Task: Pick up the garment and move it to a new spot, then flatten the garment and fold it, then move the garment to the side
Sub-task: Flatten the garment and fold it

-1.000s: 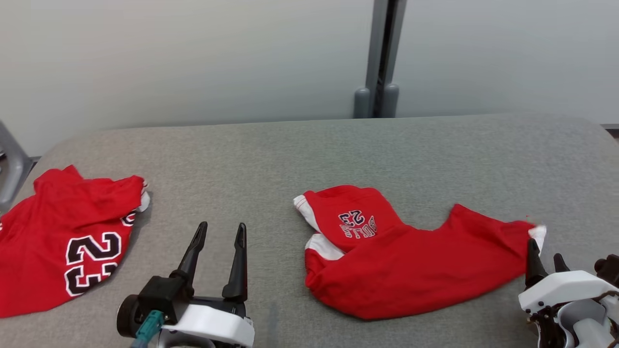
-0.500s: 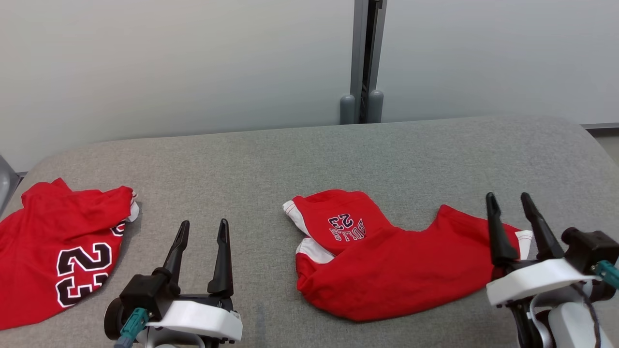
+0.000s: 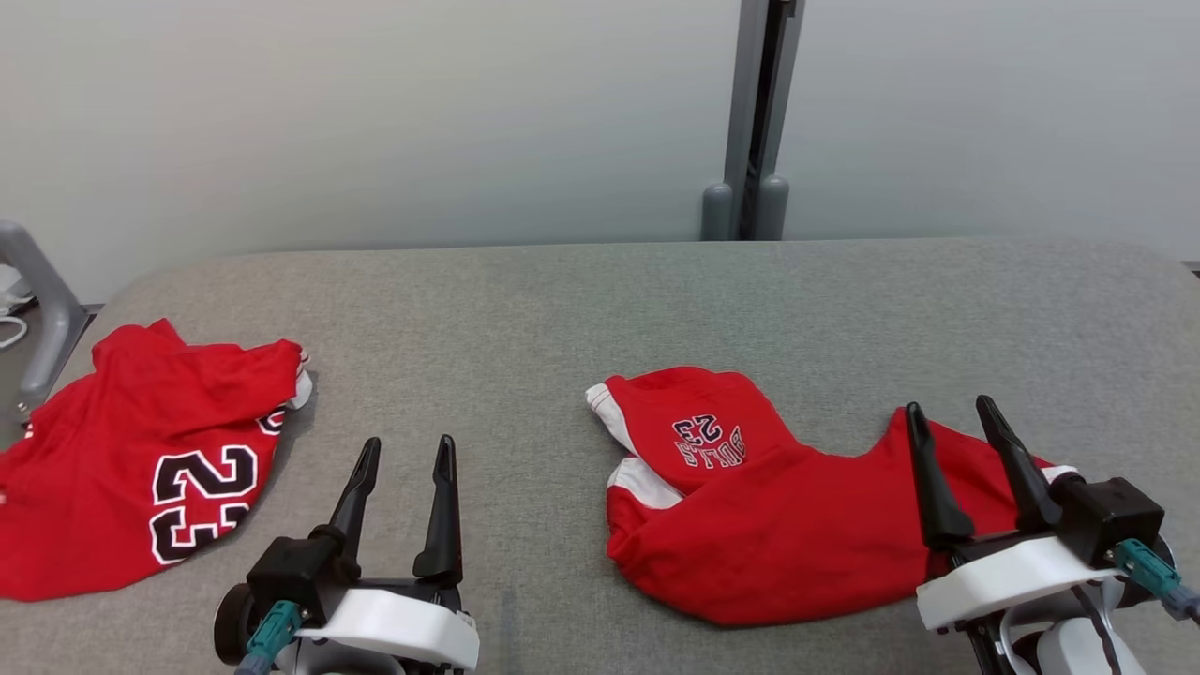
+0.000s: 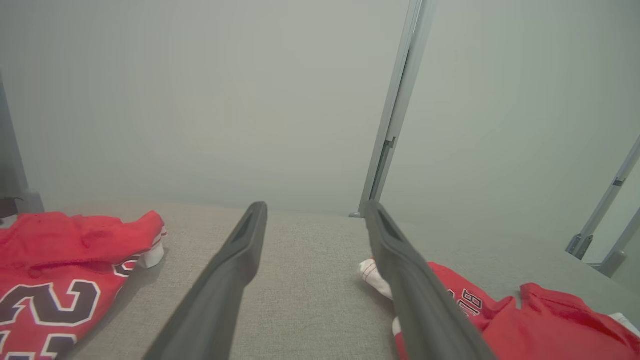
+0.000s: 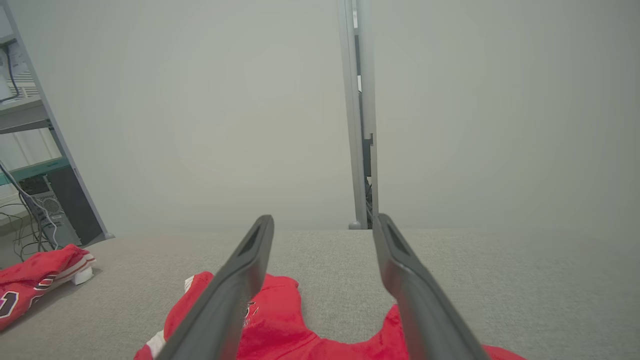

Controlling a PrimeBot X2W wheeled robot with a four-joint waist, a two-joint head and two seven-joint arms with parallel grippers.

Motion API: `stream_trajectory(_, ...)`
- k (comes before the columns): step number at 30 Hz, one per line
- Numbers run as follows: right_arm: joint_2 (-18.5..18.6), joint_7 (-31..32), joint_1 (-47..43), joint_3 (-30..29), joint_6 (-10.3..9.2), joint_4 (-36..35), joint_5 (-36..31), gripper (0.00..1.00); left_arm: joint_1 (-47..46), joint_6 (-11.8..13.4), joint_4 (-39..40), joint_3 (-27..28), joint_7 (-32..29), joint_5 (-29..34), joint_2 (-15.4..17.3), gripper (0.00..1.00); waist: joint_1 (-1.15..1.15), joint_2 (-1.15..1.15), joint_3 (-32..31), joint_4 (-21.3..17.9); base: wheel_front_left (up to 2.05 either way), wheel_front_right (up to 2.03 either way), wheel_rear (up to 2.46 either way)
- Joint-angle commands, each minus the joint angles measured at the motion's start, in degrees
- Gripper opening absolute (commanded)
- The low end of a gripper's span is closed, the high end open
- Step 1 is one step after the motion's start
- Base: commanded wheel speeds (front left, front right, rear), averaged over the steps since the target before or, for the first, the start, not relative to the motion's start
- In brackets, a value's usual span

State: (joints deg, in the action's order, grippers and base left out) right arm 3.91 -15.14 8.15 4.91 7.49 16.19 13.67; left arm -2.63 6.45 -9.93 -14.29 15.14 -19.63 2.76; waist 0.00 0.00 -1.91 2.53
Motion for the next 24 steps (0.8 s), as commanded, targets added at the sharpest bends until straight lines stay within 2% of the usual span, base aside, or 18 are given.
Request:
stream_trajectory(1, 0.07, -0.02, -0.11, 0.06, 0.01, 0.26, -0.34, 1.0, -0.7, 0.2, 0.08, -0.01, 0.0, -0.14, 0.26, 1.0, 0.0, 0.0, 0.36, 0.76, 0.0, 0.0, 0.0)
stream_trajectory(5, 0.24, 1.39, 2.34, 1.8, 0.01, 1.93, -1.27, 1.0, -1.29, 0.06, 0.32, -0.61, 0.0, -0.66, 0.27, 1.0, 0.0, 0.0, 1.4, 2.76, 0.0, 0.0, 0.0)
stream_trajectory(11, 0.01, 7.28, 7.26, 6.85, 0.01, 6.29, -0.04, 1.0, -1.66, 0.21, 0.4, -1.87, 0.0, -1.44, 0.25, 1.0, 0.0, 0.0, 2.49, 6.4, 0.0, 0.0, 0.0)
stream_trajectory(15, 0.07, 14.17, 12.98, 11.37, 0.01, 11.75, 3.24, 1.0, -2.36, 0.49, 0.89, -3.42, 0.0, -2.65, 0.25, 1.0, 0.0, 0.0, 3.51, 10.18, 0.0, 0.0, 0.0)
stream_trajectory(19, 0.39, 19.62, 18.6, 12.64, 0.0, 17.93, 6.81, 1.0, -2.83, 0.9, 1.13, -4.99, 0.0, -3.69, 0.24, 1.0, 0.0, 0.0, 4.5, 14.15, 0.0, 0.0, 0.0)
stream_trajectory(24, 2.25, 22.43, 24.66, 13.07, 0.01, 26.01, 4.5, 1.0, -2.85, 1.42, 1.01, -6.21, 0.0, -4.27, 0.24, 1.0, 0.0, 0.0, 5.41, 18.63, 0.0, 0.0, 0.0)
